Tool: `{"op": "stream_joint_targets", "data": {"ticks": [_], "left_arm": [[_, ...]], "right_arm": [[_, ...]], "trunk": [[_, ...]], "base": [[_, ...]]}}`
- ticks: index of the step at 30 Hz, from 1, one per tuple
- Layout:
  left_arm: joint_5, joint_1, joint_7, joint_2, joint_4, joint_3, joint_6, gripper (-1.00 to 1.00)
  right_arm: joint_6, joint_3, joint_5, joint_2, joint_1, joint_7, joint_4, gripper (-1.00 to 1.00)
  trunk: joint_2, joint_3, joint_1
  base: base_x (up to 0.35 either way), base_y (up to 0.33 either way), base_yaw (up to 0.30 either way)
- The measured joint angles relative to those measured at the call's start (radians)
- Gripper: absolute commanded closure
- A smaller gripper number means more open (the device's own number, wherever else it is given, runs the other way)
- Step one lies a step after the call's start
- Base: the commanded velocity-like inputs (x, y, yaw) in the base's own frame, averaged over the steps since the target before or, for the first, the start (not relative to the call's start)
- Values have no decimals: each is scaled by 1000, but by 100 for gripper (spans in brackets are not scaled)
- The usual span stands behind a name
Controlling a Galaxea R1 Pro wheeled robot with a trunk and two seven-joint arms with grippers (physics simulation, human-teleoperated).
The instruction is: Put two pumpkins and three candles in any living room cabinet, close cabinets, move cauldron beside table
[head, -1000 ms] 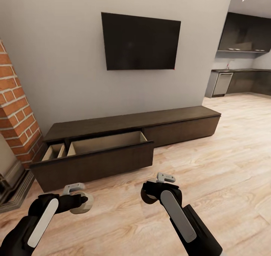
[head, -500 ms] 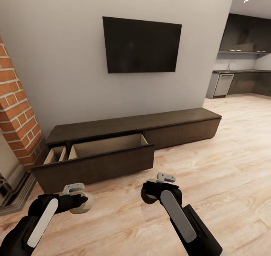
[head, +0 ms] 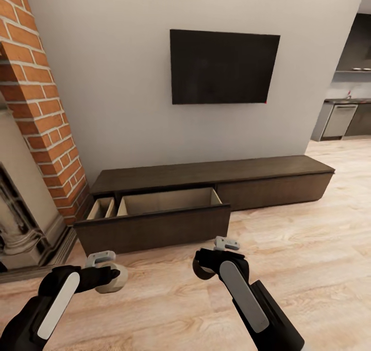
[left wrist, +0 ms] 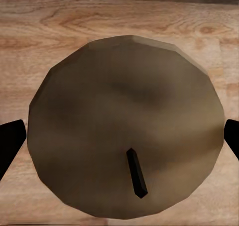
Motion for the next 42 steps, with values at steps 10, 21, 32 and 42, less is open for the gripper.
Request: {"op": "stream_joint_targets", "data": {"ticks": [10, 21, 32, 42], "left_arm": [[1, 0, 0, 0, 1, 0, 0, 100], [1, 0, 0, 0, 2, 0, 0, 100], [1, 0, 0, 0, 2, -2, 0, 100], [1, 0, 0, 0, 2, -2, 0, 100]], "right_arm": [[0, 0, 0, 0, 0, 4, 0, 100], [0, 0, -1, 0, 0, 4, 0, 100], [1, 3, 0, 0, 0, 7, 0, 100], [0, 3, 0, 0, 0, 6, 0, 100]], "trunk": [[70, 31, -38], [147, 66, -81], [224, 100, -123], [294, 132, -161]], "base": [[0, 0, 25], [0, 0, 0], [0, 0, 0], [0, 0, 0]]}}
